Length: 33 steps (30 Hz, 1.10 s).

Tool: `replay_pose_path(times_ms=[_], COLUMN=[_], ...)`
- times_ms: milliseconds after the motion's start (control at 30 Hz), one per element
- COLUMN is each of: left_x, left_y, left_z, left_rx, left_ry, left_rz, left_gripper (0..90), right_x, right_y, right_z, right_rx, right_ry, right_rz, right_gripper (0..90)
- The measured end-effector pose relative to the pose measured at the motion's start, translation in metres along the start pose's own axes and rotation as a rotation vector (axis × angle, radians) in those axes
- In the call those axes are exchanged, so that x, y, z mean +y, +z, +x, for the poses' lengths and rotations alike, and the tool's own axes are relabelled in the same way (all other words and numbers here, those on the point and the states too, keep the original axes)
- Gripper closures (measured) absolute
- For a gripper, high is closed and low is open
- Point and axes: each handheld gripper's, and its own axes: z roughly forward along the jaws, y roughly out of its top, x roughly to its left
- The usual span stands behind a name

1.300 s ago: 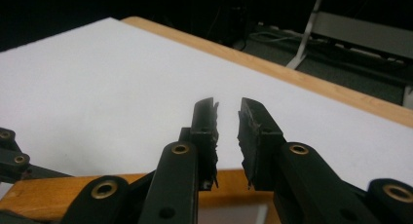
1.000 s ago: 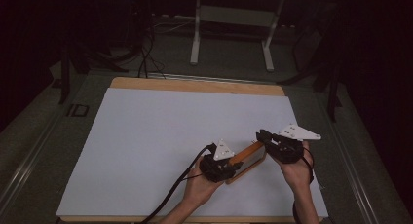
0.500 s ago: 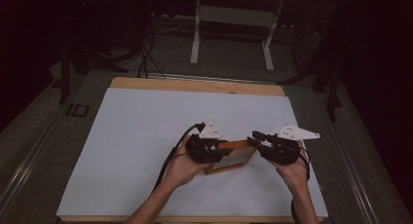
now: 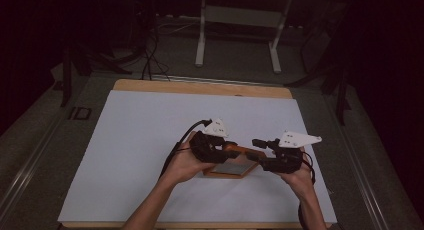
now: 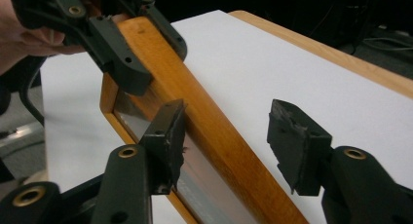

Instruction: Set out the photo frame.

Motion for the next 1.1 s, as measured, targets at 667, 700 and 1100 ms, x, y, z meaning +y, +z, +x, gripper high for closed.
replay_pose_path(times_ms=[667, 700, 1100], left_x=[0.01, 0.01, 0.006], left_y=[0.017, 0.017, 0.008], left_z=[0.002, 0.003, 0.011], left_rx=[-0.112, -0.111, -0.117], left_ry=[0.012, 0.009, -0.06], left_rz=[-0.049, -0.047, -0.115], left_gripper=[65.1, 64.3, 49.0], right_x=[-0.001, -0.001, -0.004], right_y=[0.007, 0.005, 0.0], right_z=[0.008, 0.008, 0.007], right_rx=[0.054, 0.058, 0.084], right_ry=[-0.133, -0.134, -0.176], right_rz=[0.087, 0.087, 0.099], right_gripper=[53.2, 56.3, 66.7])
